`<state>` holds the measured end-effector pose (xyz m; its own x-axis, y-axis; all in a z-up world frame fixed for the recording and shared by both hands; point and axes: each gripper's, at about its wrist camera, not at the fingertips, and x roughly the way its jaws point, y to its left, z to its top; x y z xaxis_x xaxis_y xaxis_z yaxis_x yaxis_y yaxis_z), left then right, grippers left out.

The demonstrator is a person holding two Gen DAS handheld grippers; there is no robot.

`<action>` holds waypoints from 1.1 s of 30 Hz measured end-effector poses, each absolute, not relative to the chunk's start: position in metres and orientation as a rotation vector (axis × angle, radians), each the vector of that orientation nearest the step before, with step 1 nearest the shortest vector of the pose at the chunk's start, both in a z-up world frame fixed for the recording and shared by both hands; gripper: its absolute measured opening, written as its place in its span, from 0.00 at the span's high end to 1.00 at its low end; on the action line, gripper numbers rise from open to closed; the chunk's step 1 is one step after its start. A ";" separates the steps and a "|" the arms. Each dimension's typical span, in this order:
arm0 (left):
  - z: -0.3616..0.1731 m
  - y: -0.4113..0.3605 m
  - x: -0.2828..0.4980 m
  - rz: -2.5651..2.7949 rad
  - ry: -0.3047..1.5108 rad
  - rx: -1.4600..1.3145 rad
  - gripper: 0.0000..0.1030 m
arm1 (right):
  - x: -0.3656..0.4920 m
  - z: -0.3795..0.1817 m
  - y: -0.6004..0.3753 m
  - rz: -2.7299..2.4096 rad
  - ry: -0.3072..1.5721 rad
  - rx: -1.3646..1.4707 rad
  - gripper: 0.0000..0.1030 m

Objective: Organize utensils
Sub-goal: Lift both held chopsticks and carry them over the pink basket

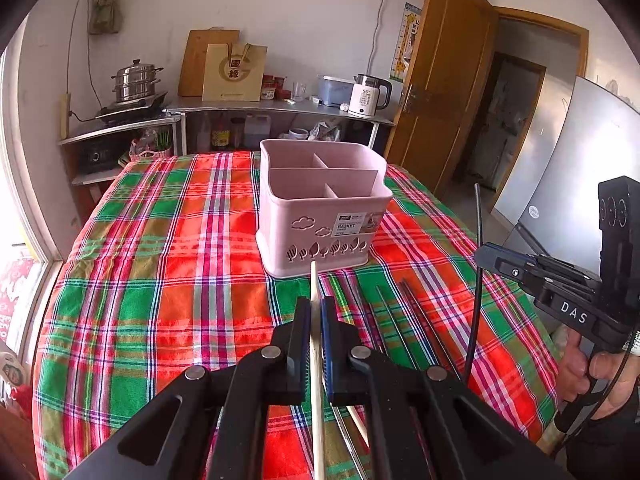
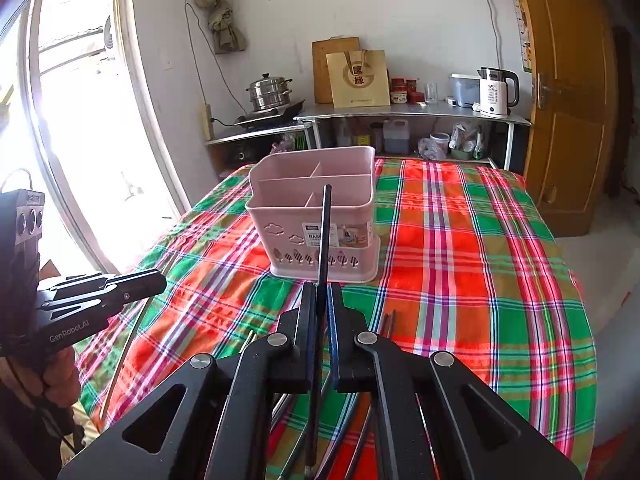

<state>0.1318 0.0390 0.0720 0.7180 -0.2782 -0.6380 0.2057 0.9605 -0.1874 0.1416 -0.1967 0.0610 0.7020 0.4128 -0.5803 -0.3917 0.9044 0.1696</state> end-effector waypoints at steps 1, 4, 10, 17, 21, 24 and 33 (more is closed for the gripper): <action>0.073 0.040 0.131 -0.270 0.722 -0.111 0.95 | 0.141 0.062 -0.197 0.448 0.651 0.033 0.95; 0.077 0.045 0.131 -0.275 0.722 -0.133 0.95 | 0.139 0.063 -0.196 0.449 0.645 0.032 0.95; 0.080 0.048 0.126 -0.275 0.710 -0.135 0.95 | 0.136 0.065 -0.196 0.453 0.639 0.030 0.95; 0.100 0.050 0.126 -0.284 0.668 -0.124 0.95 | 0.137 0.086 -0.195 0.463 0.598 0.024 0.95; 0.122 0.050 0.130 -0.290 0.622 -0.109 0.95 | 0.142 0.102 -0.193 0.466 0.559 0.020 0.95; 0.135 0.048 0.139 -0.289 0.602 -0.099 0.95 | 0.150 0.110 -0.190 0.464 0.541 0.012 0.95; 0.182 0.045 0.189 -0.308 0.544 -0.125 0.95 | 0.181 0.143 -0.184 0.490 0.486 0.041 0.95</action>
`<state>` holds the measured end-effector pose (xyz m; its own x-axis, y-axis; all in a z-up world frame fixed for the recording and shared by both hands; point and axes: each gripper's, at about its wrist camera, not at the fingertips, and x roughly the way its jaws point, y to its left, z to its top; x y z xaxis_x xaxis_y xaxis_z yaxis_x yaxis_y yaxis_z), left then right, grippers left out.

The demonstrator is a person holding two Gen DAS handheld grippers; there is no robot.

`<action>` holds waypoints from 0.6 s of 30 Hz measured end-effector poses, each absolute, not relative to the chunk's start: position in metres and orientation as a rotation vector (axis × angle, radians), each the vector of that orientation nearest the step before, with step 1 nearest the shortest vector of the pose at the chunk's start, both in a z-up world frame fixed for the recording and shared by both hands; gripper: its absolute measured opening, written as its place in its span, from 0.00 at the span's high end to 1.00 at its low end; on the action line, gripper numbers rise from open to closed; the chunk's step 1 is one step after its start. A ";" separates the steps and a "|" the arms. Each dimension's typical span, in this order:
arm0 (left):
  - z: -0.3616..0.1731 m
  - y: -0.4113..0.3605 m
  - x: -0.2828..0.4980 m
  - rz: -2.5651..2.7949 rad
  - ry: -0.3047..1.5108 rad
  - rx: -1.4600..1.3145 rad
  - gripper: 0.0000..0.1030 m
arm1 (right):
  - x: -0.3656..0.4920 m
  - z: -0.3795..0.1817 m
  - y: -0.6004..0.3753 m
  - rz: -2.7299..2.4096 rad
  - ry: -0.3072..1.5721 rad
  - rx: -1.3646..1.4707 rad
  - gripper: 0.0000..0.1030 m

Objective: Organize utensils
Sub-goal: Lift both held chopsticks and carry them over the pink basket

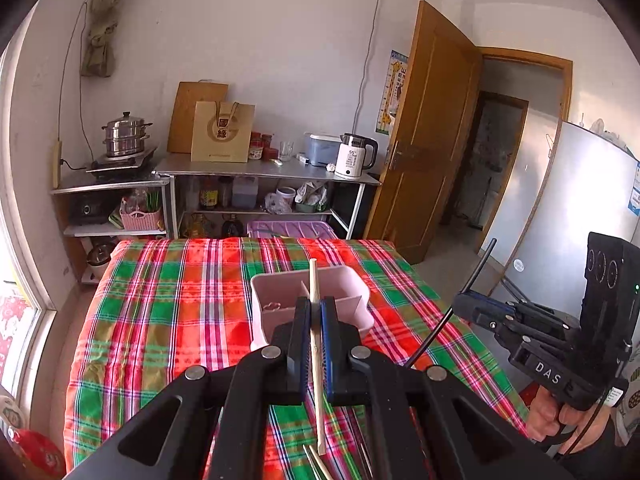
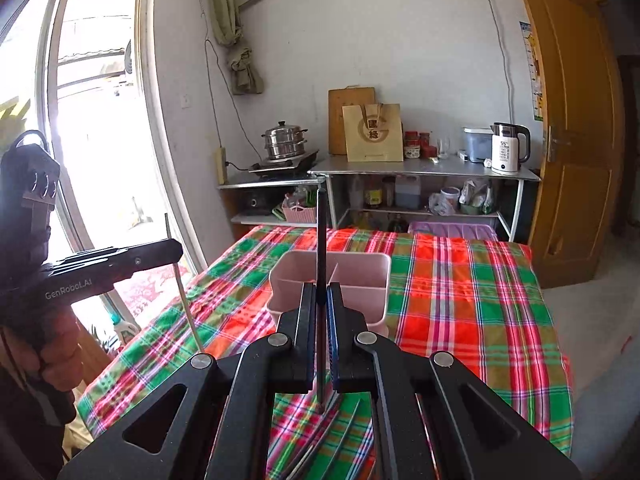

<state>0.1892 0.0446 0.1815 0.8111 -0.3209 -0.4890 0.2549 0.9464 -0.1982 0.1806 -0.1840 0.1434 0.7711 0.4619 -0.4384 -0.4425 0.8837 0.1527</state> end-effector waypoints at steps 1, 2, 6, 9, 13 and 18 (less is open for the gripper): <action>0.186 0.044 0.197 -0.308 0.538 -0.128 0.95 | 0.183 0.147 -0.183 0.494 0.478 0.045 0.95; 0.190 0.043 0.204 -0.305 0.533 -0.131 0.95 | 0.187 0.151 -0.182 0.498 0.470 0.050 0.95; 0.200 0.043 0.236 -0.286 0.518 -0.144 0.95 | 0.201 0.165 -0.179 0.507 0.440 0.068 0.95; 0.205 0.047 0.255 -0.262 0.504 -0.159 0.95 | 0.211 0.174 -0.177 0.507 0.421 0.087 0.95; 0.207 0.053 0.277 -0.237 0.487 -0.179 0.95 | 0.224 0.181 -0.174 0.513 0.401 0.104 0.95; 0.201 0.054 0.296 -0.215 0.467 -0.177 0.95 | 0.242 0.175 -0.166 0.522 0.409 0.133 0.95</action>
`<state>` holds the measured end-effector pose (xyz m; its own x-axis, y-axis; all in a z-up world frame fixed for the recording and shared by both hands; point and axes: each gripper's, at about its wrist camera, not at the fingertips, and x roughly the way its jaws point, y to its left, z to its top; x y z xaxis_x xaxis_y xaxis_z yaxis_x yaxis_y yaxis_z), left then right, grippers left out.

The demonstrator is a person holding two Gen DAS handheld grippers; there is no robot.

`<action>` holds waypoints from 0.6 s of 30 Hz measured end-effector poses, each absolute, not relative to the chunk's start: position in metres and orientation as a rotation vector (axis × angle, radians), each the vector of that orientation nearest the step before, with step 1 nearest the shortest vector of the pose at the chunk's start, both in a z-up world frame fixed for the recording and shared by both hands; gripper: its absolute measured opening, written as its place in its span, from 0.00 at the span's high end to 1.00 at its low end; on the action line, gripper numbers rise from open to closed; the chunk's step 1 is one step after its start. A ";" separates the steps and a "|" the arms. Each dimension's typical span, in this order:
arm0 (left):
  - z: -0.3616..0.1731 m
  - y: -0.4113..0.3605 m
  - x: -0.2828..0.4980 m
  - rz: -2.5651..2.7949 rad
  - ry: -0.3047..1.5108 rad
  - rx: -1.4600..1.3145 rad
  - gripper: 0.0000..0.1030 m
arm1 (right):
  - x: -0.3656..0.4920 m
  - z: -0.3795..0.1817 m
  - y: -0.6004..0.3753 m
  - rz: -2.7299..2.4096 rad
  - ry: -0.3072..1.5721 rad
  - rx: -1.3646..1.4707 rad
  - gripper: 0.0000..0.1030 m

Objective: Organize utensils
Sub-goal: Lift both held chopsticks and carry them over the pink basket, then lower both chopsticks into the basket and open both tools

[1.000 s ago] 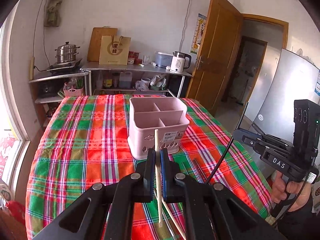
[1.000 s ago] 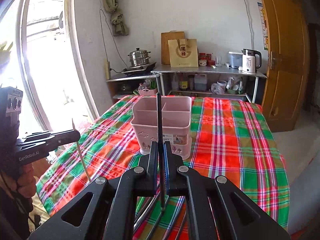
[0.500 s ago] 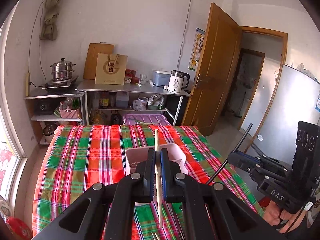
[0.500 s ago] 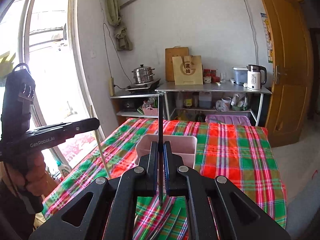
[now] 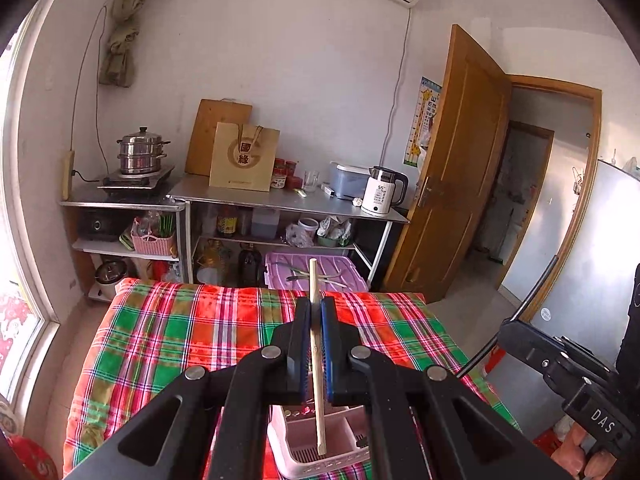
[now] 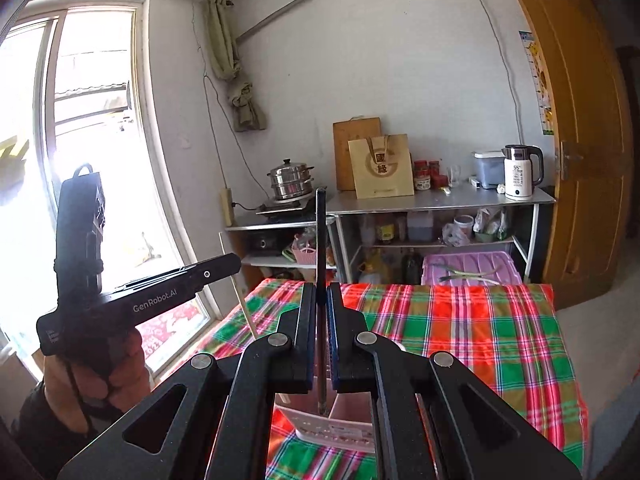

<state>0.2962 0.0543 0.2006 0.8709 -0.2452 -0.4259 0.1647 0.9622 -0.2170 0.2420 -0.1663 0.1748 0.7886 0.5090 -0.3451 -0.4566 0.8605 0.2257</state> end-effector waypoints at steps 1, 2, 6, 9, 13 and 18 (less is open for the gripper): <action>0.197 0.055 0.299 -0.213 0.466 -0.178 0.95 | 0.245 0.171 -0.164 0.524 0.413 0.135 0.95; 0.194 0.055 0.300 -0.210 0.467 -0.176 0.95 | 0.248 0.168 -0.162 0.525 0.419 0.136 0.95; 0.175 0.058 0.310 -0.208 0.495 -0.180 0.95 | 0.261 0.147 -0.158 0.524 0.475 0.142 0.95; 0.158 0.060 0.316 -0.207 0.529 -0.184 0.95 | 0.269 0.132 -0.157 0.522 0.519 0.146 0.95; 0.139 0.061 0.319 -0.200 0.562 -0.179 0.95 | 0.275 0.118 -0.156 0.516 0.561 0.146 0.95; 0.129 0.063 0.317 -0.205 0.578 -0.187 0.95 | 0.278 0.107 -0.155 0.516 0.595 0.144 0.95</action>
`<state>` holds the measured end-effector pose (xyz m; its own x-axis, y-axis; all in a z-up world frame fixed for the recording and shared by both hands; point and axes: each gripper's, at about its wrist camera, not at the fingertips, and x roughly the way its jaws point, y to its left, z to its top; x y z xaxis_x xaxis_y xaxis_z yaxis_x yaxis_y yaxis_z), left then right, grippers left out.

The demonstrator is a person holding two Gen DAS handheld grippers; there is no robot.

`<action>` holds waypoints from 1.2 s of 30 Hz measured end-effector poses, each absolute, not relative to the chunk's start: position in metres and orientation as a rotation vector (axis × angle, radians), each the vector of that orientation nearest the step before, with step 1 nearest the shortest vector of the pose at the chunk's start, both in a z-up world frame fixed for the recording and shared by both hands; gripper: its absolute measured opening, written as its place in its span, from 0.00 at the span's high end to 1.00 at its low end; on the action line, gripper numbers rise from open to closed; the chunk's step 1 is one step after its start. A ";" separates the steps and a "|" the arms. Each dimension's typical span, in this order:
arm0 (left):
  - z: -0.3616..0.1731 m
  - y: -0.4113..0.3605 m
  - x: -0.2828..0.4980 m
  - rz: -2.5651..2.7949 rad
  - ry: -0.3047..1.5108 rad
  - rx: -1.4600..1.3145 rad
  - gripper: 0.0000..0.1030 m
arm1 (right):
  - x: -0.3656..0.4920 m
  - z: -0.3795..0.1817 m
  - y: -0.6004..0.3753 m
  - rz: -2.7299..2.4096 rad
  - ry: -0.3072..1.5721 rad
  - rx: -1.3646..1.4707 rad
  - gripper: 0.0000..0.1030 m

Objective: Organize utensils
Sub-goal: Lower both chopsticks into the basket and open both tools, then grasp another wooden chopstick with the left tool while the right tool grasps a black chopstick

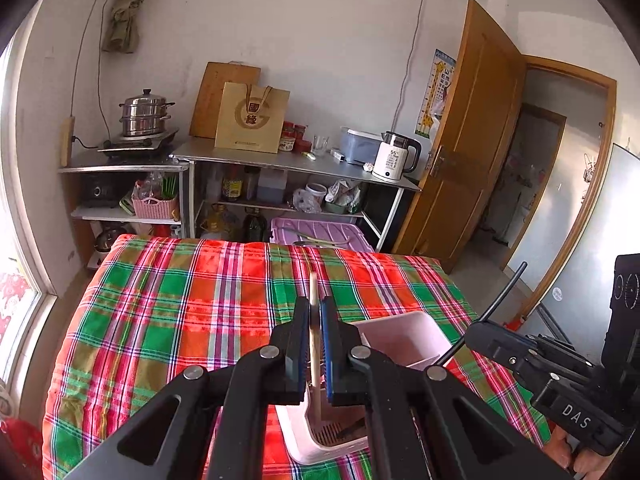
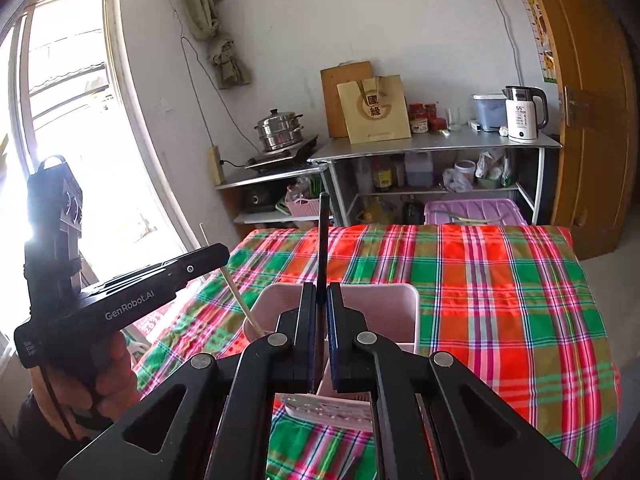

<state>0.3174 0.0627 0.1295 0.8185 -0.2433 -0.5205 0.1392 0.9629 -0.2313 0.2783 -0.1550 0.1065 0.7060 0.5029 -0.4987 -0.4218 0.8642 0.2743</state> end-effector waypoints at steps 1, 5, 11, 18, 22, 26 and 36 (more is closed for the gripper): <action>0.130 0.063 0.316 -0.205 0.576 -0.188 0.95 | 0.278 0.106 -0.155 0.518 0.600 0.143 0.95; 0.132 0.064 0.309 -0.199 0.562 -0.184 0.92 | 0.273 0.105 -0.156 0.519 0.591 0.135 0.93; 0.141 0.066 0.291 -0.183 0.531 -0.177 0.82 | 0.262 0.113 -0.164 0.512 0.560 0.133 0.73; 0.146 0.067 0.252 -0.176 0.489 -0.169 0.79 | 0.233 0.119 -0.178 0.497 0.519 0.132 0.66; 0.137 0.064 0.225 -0.182 0.488 -0.165 0.78 | 0.209 0.117 -0.187 0.494 0.504 0.127 0.66; 0.121 0.061 0.196 -0.186 0.502 -0.159 0.78 | 0.182 0.111 -0.196 0.492 0.493 0.117 0.66; 0.066 0.045 0.131 -0.203 0.583 -0.145 0.78 | 0.129 0.071 -0.213 0.475 0.531 0.120 0.66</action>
